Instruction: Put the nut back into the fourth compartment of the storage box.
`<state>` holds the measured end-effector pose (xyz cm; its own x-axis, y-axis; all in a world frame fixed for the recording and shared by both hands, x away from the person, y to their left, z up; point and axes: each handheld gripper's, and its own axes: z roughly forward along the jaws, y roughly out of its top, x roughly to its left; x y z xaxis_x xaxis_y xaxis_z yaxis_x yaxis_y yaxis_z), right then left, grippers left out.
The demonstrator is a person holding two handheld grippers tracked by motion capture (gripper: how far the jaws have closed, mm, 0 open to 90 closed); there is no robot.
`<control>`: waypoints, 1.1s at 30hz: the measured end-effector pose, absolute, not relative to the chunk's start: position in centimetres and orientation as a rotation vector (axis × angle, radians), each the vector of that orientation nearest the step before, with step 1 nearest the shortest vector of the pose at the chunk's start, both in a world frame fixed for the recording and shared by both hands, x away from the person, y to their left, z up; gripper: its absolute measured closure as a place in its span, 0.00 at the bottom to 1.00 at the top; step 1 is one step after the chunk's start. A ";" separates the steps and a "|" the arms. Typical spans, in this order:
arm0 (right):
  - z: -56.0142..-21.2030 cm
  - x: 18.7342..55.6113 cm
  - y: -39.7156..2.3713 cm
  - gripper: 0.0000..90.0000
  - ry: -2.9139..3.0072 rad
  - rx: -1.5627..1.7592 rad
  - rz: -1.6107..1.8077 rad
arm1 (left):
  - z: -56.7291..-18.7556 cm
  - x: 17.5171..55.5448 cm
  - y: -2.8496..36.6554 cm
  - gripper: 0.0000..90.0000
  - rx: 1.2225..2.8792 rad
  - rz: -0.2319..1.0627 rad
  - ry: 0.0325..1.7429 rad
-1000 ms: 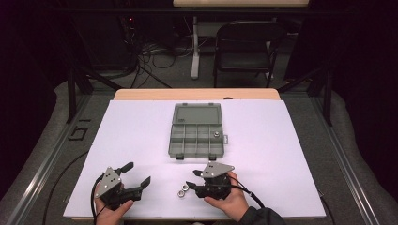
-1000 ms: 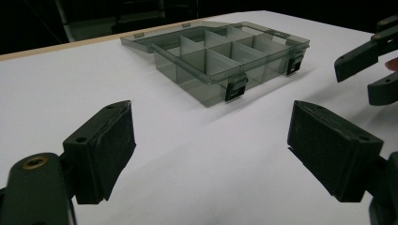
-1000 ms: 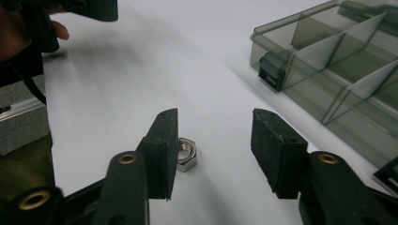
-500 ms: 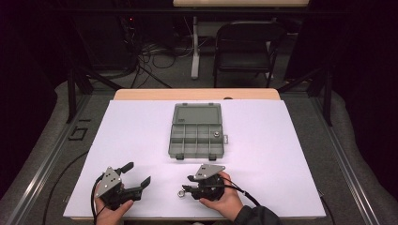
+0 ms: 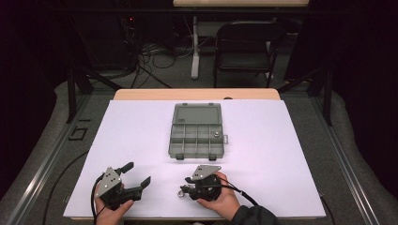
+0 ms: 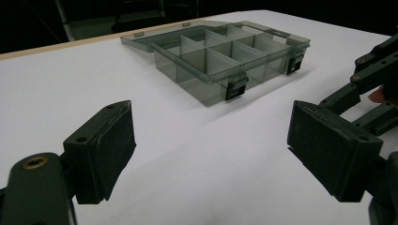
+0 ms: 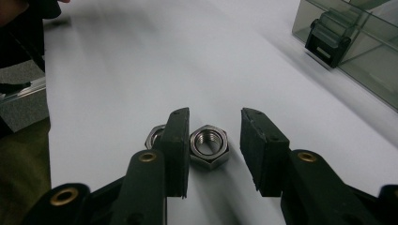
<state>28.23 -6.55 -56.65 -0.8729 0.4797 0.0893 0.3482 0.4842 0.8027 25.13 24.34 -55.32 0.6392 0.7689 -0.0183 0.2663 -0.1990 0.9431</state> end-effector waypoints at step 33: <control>-55.8 28.2 -6.7 0.78 2.563 0.678 1.305 | -55.3 25.2 24.4 0.17 1.765 0.568 0.842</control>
<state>28.17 -6.65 -55.77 -0.8783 0.4764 0.0400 0.3126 0.5090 0.8020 25.16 24.41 -55.32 0.6395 0.7686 -0.0187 0.2699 -0.2017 0.9415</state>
